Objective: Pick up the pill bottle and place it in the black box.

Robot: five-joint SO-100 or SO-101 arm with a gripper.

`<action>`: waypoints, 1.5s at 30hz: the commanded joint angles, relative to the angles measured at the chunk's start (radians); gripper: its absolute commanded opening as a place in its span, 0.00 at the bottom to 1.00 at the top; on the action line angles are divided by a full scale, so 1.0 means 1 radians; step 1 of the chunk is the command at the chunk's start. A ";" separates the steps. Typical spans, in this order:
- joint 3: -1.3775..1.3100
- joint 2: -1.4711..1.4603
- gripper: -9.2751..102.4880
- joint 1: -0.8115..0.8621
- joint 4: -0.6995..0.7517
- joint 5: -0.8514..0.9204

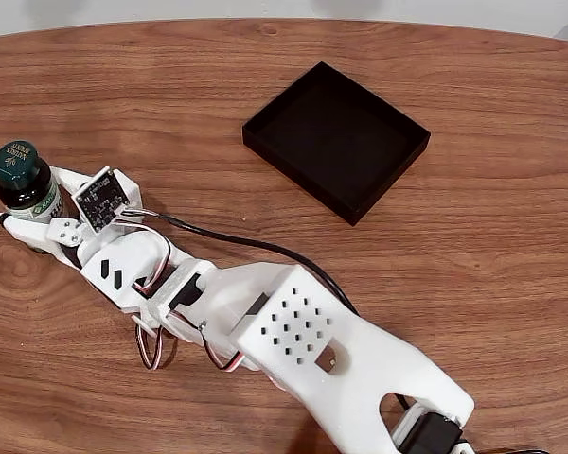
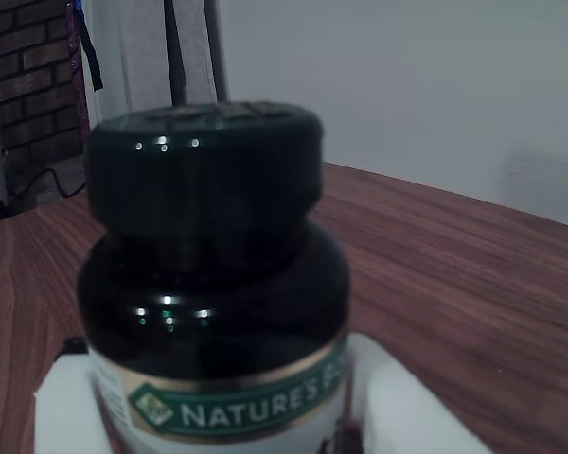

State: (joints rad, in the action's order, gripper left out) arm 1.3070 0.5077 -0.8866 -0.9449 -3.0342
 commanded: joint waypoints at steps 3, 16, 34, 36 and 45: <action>0.137 0.252 0.20 0.026 -0.014 0.011; 0.499 0.655 0.19 0.135 -0.012 -0.011; 0.779 1.000 0.19 0.497 -0.031 0.091; 0.787 1.006 0.19 0.552 -0.020 0.092; 0.723 0.922 0.19 0.749 0.026 0.107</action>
State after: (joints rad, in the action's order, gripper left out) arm 2.1154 1.3637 -0.2102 -0.9158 -2.9345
